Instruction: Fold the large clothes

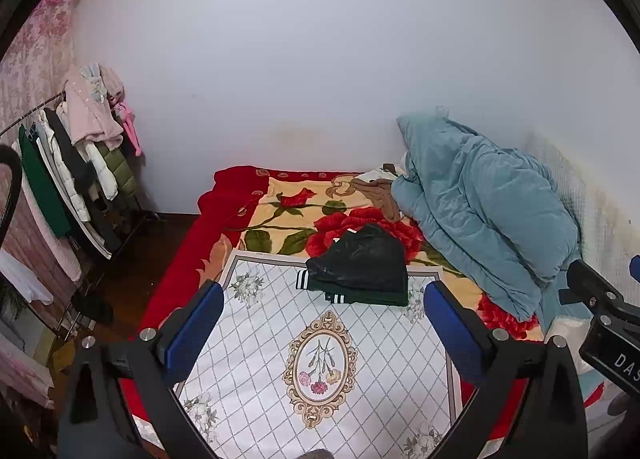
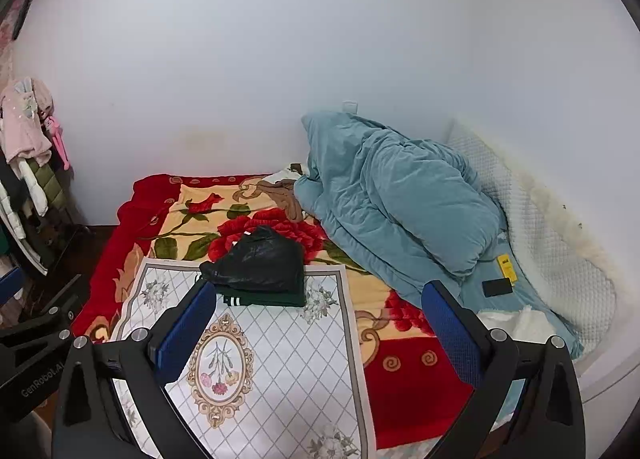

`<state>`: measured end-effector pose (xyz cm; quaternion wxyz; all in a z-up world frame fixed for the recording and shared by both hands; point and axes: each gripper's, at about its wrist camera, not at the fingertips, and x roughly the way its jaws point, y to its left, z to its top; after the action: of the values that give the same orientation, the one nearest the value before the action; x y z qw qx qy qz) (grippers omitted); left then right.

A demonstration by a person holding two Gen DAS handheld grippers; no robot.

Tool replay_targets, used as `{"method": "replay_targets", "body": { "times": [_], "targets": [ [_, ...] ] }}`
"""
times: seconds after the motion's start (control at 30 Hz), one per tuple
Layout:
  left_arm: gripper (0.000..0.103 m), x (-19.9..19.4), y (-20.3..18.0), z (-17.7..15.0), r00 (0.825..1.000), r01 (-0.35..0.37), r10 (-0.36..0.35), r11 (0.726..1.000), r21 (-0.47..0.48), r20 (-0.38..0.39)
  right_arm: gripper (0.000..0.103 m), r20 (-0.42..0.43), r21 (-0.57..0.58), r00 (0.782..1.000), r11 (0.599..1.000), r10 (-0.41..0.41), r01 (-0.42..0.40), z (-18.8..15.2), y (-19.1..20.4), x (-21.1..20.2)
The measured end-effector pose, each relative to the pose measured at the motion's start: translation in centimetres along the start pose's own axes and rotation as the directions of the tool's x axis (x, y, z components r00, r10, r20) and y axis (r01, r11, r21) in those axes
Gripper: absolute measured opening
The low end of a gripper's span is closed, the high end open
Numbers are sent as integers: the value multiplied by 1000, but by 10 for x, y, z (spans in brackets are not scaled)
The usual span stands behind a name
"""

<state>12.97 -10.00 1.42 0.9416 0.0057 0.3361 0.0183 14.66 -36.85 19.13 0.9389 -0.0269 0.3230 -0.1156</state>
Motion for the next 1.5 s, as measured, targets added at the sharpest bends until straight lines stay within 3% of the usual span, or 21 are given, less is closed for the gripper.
{"method": "replay_targets", "body": {
  "times": [1.5],
  "targets": [
    [102,-9,-2,2,1000,-7,6,1000,16,16,103,-14,-7,1000,1000,15,-15,-12,-8,4]
  ]
}}
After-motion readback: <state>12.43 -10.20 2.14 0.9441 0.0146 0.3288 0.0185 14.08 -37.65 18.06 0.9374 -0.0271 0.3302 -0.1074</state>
